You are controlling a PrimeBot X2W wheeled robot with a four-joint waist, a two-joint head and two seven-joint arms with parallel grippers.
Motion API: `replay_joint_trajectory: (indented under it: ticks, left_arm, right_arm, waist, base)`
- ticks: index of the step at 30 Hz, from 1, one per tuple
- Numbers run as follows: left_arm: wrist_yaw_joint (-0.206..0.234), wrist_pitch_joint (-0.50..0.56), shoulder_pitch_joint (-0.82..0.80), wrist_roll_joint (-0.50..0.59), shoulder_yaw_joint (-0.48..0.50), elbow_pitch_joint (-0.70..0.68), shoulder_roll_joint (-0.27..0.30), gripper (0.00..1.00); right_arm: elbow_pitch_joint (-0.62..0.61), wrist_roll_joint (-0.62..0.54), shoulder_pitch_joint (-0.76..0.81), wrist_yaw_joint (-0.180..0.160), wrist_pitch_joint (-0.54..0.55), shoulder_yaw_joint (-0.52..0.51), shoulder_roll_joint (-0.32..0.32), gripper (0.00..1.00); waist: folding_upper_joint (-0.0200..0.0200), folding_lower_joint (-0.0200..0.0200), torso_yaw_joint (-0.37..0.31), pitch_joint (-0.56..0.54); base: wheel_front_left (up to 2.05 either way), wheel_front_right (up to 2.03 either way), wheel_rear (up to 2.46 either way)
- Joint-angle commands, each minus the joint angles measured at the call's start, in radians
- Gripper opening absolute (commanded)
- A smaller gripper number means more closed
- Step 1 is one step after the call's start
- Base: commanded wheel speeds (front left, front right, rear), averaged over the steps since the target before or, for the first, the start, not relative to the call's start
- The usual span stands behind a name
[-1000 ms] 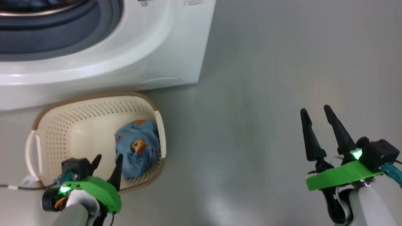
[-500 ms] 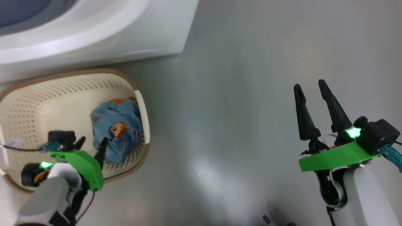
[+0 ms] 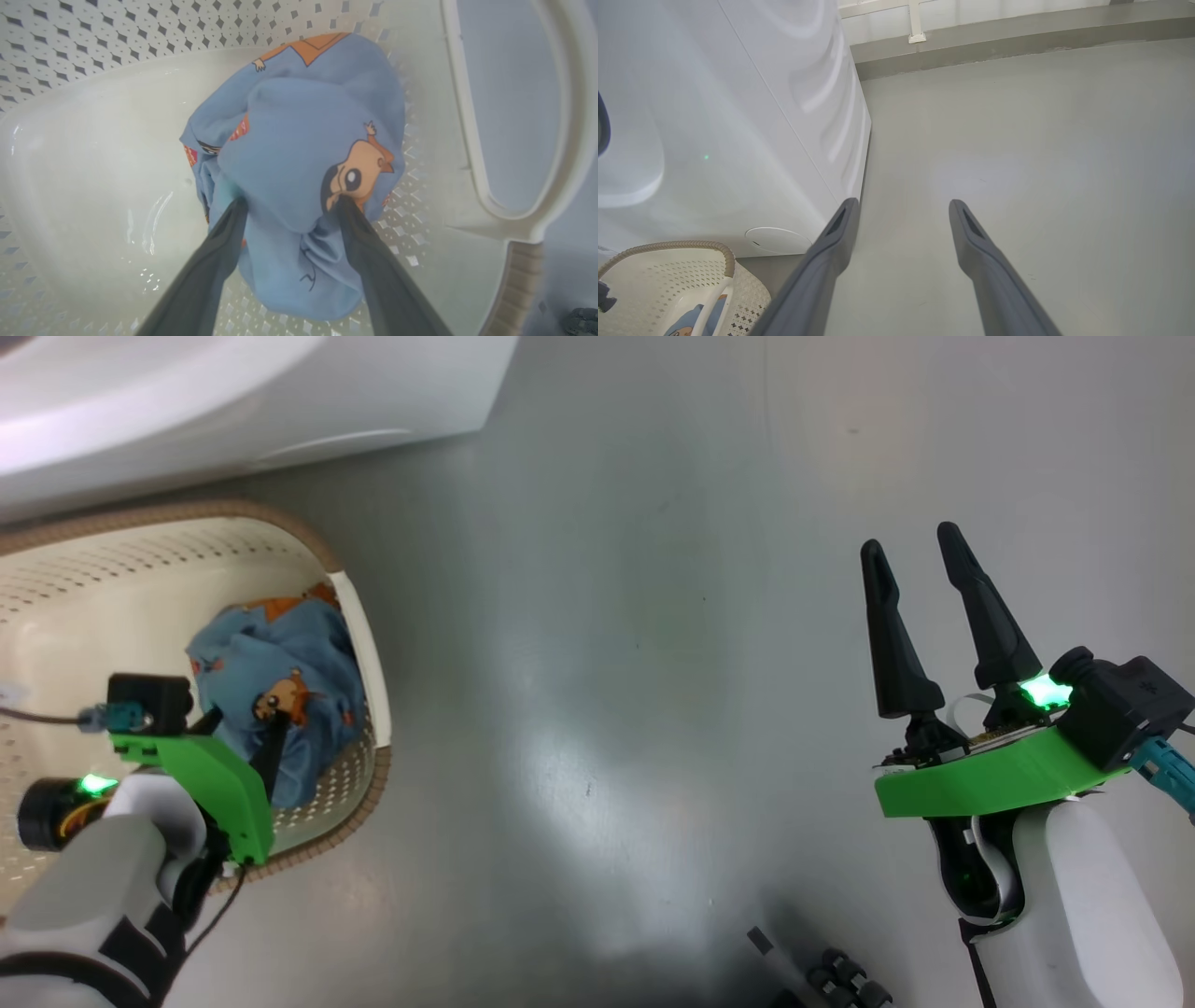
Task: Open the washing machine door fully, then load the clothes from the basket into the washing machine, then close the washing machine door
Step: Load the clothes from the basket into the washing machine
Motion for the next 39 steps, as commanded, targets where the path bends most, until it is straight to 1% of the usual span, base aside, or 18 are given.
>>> replay_joint_trajectory:
  ticks: [1, 7, 12, 13, 14, 15, 16, 23, 29, 32, 36, 39]
  left_arm:
    - [-0.002, 0.009, -0.011, -0.023, 0.0, -0.005, 0.044, 1.0]
    - [-0.002, 0.038, -0.048, -0.099, -0.069, -0.016, 0.067, 1.0]
    - [-0.002, 0.047, -0.068, -0.162, -0.117, -0.03, 0.075, 1.0]
    - [-0.002, 0.044, -0.07, -0.173, -0.126, -0.03, 0.077, 0.64]
    - [-0.002, 0.042, -0.073, -0.182, -0.135, -0.03, 0.078, 0.44]
    - [-0.002, 0.038, -0.075, -0.192, -0.143, -0.03, 0.079, 0.09]
    - [-0.002, 0.033, -0.076, -0.203, -0.151, -0.031, 0.078, 0.0]
    - [-0.002, -0.017, -0.061, -0.292, -0.189, -0.046, 0.062, 0.0]
    - [-0.002, -0.077, -0.037, -0.347, -0.201, -0.052, 0.052, 0.0]
    - [-0.002, -0.104, -0.008, -0.374, -0.202, -0.05, 0.05, 0.0]
    - [-0.002, -0.12, 0.038, -0.396, -0.183, -0.052, 0.05, 0.0]
    - [-0.002, -0.122, 0.063, -0.366, -0.115, -0.078, 0.06, 0.0]
  right_arm:
    - [-0.029, -0.007, 0.01, 0.002, -0.005, 0.025, 0.005, 1.0]
    - [-0.046, -0.013, 0.003, 0.002, -0.005, 0.034, 0.007, 1.0]
    - [-0.055, -0.019, 0.007, 0.002, -0.005, 0.037, 0.008, 1.0]
    - [-0.055, -0.02, 0.008, 0.002, -0.005, 0.036, 0.008, 1.0]
    - [-0.056, -0.02, 0.009, 0.002, -0.005, 0.035, 0.008, 1.0]
    - [-0.056, -0.021, 0.01, 0.002, -0.005, 0.034, 0.008, 1.0]
    - [-0.055, -0.021, 0.011, 0.002, -0.005, 0.033, 0.008, 1.0]
    - [-0.045, -0.025, 0.015, 0.002, -0.005, 0.031, 0.005, 1.0]
    - [-0.032, -0.023, 0.022, 0.002, -0.005, 0.031, -0.006, 1.0]
    - [-0.021, -0.02, 0.03, 0.002, -0.005, 0.031, -0.014, 1.0]
    - [-0.001, -0.016, 0.053, 0.002, -0.005, 0.031, -0.026, 1.0]
    - [0.013, -0.013, 0.074, 0.002, -0.005, 0.029, -0.037, 1.0]
  waist:
    - [0.0, 0.0, -0.017, 0.025]
    - [0.0, 0.0, -0.029, 0.054]
    - [0.0, 0.0, -0.032, 0.063]
    - [0.0, 0.0, -0.032, 0.063]
    - [0.0, 0.0, -0.032, 0.063]
    - [0.0, 0.0, -0.031, 0.062]
    - [0.0, 0.0, -0.031, 0.06]
    - [0.0, 0.0, -0.01, 0.01]
    - [0.0, 0.0, 0.016, -0.049]
    - [0.0, 0.0, 0.031, -0.098]
    - [0.0, 0.0, 0.05, -0.172]
    - [0.0, 0.0, 0.066, -0.226]
  base:
    - [0.0, 0.0, 0.0]
    - [0.0, 0.0, 0.0]
    - [0.0, 0.0, 0.0]
    - [0.0, 0.0, 0.0]
    - [0.0, 0.0, 0.0]
    - [0.0, 0.0, 0.0]
    - [0.0, 0.0, 0.0]
    - [0.0, 0.0, 0.0]
    - [0.0, 0.0, 0.0]
    - [0.0, 0.0, 0.0]
    - [0.0, 0.0, 0.0]
    - [0.0, 0.0, 0.0]
